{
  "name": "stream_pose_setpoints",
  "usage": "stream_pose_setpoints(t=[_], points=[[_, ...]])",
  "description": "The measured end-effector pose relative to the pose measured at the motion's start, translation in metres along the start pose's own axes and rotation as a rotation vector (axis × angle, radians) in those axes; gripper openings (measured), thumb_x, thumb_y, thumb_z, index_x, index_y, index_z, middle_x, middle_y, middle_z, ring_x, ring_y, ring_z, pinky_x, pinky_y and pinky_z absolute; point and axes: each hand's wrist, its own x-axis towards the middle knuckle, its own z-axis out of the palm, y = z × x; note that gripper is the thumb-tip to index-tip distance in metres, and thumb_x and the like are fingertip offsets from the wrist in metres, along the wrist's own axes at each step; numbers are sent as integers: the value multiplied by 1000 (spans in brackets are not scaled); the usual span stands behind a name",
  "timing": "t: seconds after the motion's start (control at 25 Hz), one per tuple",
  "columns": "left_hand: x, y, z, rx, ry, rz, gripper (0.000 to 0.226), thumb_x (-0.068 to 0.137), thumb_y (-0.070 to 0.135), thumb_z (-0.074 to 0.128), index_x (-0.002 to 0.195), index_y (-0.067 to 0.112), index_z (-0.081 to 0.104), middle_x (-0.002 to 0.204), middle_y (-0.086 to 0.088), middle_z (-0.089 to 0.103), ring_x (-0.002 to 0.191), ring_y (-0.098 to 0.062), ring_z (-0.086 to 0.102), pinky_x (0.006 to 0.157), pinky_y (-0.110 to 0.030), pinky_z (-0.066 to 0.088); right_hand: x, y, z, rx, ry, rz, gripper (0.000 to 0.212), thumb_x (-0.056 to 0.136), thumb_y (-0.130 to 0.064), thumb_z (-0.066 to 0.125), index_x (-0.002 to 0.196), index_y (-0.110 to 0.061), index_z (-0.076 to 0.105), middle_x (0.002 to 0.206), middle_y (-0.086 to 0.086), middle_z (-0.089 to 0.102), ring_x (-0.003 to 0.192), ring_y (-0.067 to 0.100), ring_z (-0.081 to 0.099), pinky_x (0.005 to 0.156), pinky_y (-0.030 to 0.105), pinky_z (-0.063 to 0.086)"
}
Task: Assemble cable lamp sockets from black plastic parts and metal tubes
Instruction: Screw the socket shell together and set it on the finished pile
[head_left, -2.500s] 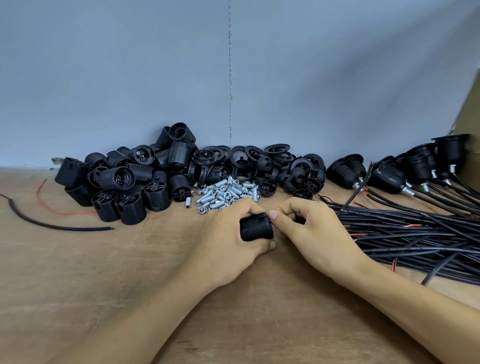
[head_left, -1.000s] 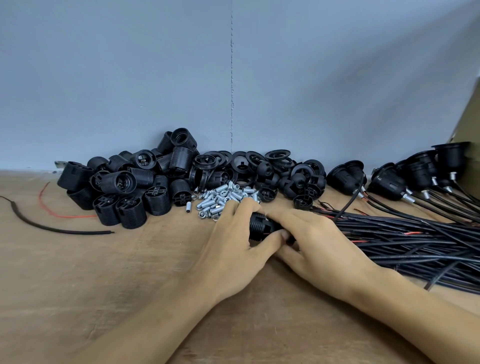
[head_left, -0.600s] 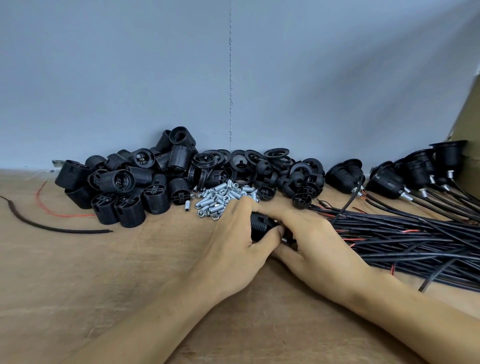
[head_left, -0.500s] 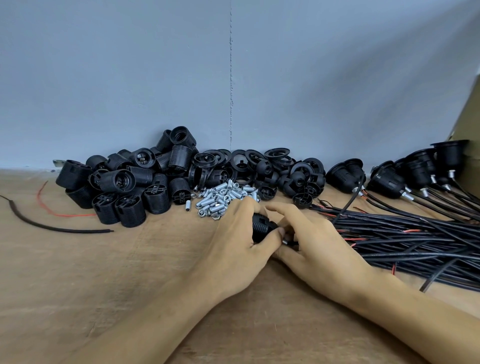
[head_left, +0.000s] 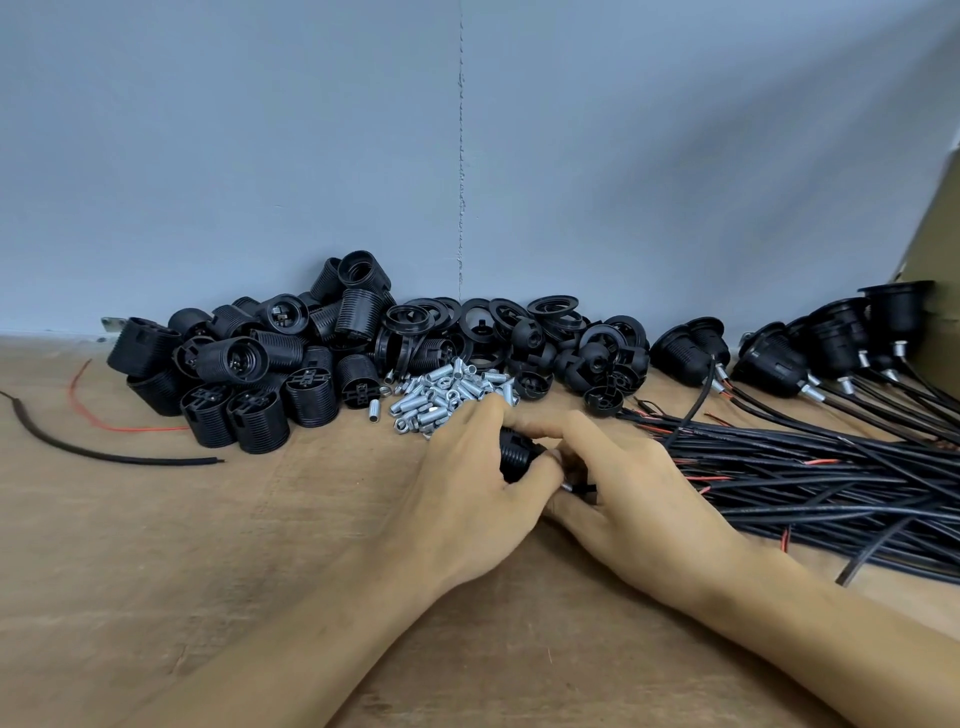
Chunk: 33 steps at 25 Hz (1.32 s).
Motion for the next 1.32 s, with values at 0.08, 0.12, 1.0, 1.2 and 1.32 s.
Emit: stream_pose_setpoints(t=[0.08,0.12,1.0,1.2,1.32], points=[[0,3,0,-16,44,-27,37,65,72,56,80,38,50,80,16,59,81,3,56,60,-13,38,0,2,1,-13,36,-11,55,83,-20,71,132,-36,52,87,-32,50,87,-19,47,79,9,39],[0,3,-1,-42,51,-44,40,62,72,60,80,37,52,78,15,61,78,2,57,59,-13,38,0,3,1,-17,48,-17,56,82,-16,73,131,-33,55,86,-33,49,88,-20,46,79,6,38],[-1,1,-6,-237,7,1,34,78,47,71,107,44,53,99,21,66,92,2,63,74,-12,47,4,13,-5,-205,105,-25,50,93,-21,66,140,-29,53,106,-18,53,99,-1,48,97,31,39],[2,-11,-15,-27,-45,27,32,80,42,75,110,37,65,97,22,66,95,4,60,78,-13,44,4,17,-9,-303,-16,-37,46,93,-38,64,138,-37,52,111,-22,52,109,6,49,105,33,32],[3,-13,-14,30,-60,32,39,77,49,70,113,37,64,101,22,64,96,3,58,81,-17,44,6,19,-9,-266,-64,8,39,93,-42,62,130,-45,53,99,-30,49,102,-1,46,101,29,33]])
